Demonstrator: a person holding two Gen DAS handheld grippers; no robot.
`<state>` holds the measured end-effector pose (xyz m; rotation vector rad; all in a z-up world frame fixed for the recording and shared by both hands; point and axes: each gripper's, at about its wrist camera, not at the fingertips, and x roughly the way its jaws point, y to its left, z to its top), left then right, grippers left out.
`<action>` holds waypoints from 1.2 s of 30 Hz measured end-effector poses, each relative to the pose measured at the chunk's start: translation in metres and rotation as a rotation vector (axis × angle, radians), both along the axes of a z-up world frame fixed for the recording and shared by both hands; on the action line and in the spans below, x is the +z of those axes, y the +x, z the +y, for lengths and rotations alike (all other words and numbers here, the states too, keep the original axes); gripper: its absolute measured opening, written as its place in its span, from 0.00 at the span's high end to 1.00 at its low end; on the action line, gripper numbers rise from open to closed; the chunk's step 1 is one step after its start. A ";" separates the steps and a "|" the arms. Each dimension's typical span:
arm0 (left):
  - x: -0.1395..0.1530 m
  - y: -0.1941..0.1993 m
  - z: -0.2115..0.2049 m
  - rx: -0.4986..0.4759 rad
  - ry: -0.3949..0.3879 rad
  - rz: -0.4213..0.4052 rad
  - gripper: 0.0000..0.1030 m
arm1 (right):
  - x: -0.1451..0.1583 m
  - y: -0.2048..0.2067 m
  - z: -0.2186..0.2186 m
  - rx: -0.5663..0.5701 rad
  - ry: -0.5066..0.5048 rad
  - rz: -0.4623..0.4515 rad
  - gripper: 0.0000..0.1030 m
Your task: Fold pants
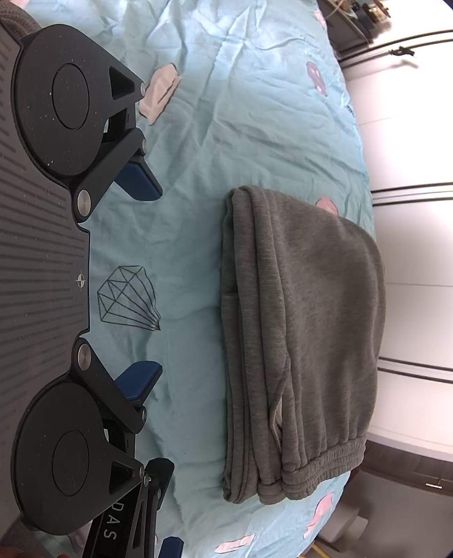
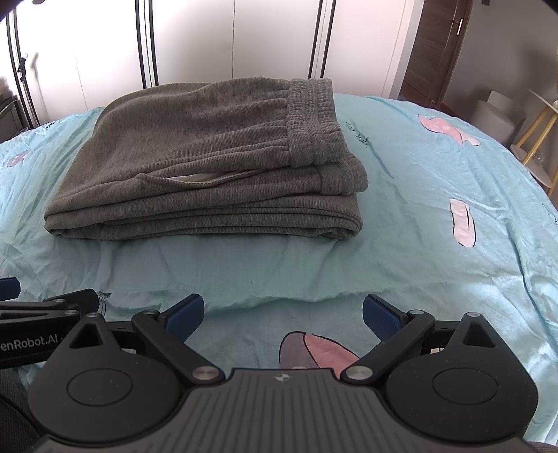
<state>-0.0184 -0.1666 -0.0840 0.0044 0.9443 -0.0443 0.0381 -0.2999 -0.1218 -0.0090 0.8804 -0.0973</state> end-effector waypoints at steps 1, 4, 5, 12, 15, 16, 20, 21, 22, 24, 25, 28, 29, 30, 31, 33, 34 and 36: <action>0.000 0.000 0.000 0.000 0.000 0.001 0.02 | 0.000 0.000 0.000 -0.001 0.000 -0.001 0.05; 0.000 0.000 0.000 0.001 0.001 0.002 0.02 | 0.000 0.000 0.000 -0.002 0.000 -0.002 0.05; 0.000 0.000 0.000 0.002 0.001 0.001 0.02 | 0.000 0.000 0.000 -0.002 0.000 -0.002 0.05; 0.000 0.000 0.000 0.005 -0.003 0.000 0.02 | 0.000 0.000 0.000 0.001 -0.004 -0.003 0.05; 0.000 0.000 0.000 0.004 0.002 0.001 0.02 | 0.000 0.000 0.000 0.001 -0.004 -0.002 0.05; 0.000 0.000 0.000 0.002 0.003 0.000 0.02 | 0.000 0.000 0.000 0.001 -0.004 -0.002 0.05; 0.000 -0.001 -0.001 0.001 0.010 0.001 0.02 | 0.000 0.000 0.001 0.001 -0.004 -0.001 0.05; 0.000 -0.001 -0.001 0.001 0.011 -0.001 0.02 | 0.000 0.000 0.000 0.002 -0.004 -0.002 0.05; 0.000 -0.001 -0.001 0.001 0.013 -0.002 0.02 | 0.000 0.000 0.001 0.003 -0.004 -0.002 0.05; 0.000 -0.001 -0.001 0.000 0.012 -0.004 0.02 | 0.000 0.000 0.001 0.002 -0.004 -0.003 0.05; 0.000 -0.001 -0.001 0.000 0.013 -0.004 0.02 | 0.001 0.000 0.000 0.002 -0.004 -0.003 0.05; 0.000 -0.001 -0.001 0.000 0.013 -0.004 0.02 | 0.000 0.000 0.001 0.003 -0.005 -0.001 0.05; 0.000 -0.001 -0.001 -0.001 0.013 -0.005 0.02 | 0.000 0.000 0.001 0.002 -0.004 -0.002 0.05; 0.000 -0.001 -0.001 0.001 0.014 -0.005 0.02 | 0.000 0.000 0.001 0.002 -0.004 -0.003 0.05; 0.000 -0.001 -0.001 0.002 0.014 -0.005 0.02 | 0.000 -0.001 0.001 0.002 -0.004 -0.003 0.05; 0.000 -0.001 -0.001 0.001 0.014 -0.005 0.02 | 0.000 0.000 0.001 0.003 -0.005 -0.002 0.05; 0.000 -0.001 -0.001 0.001 0.014 -0.005 0.02 | 0.000 0.000 0.001 0.003 -0.005 -0.002 0.05; 0.000 -0.001 -0.001 0.001 0.014 -0.004 0.02 | 0.000 0.000 0.001 0.003 -0.005 -0.003 0.05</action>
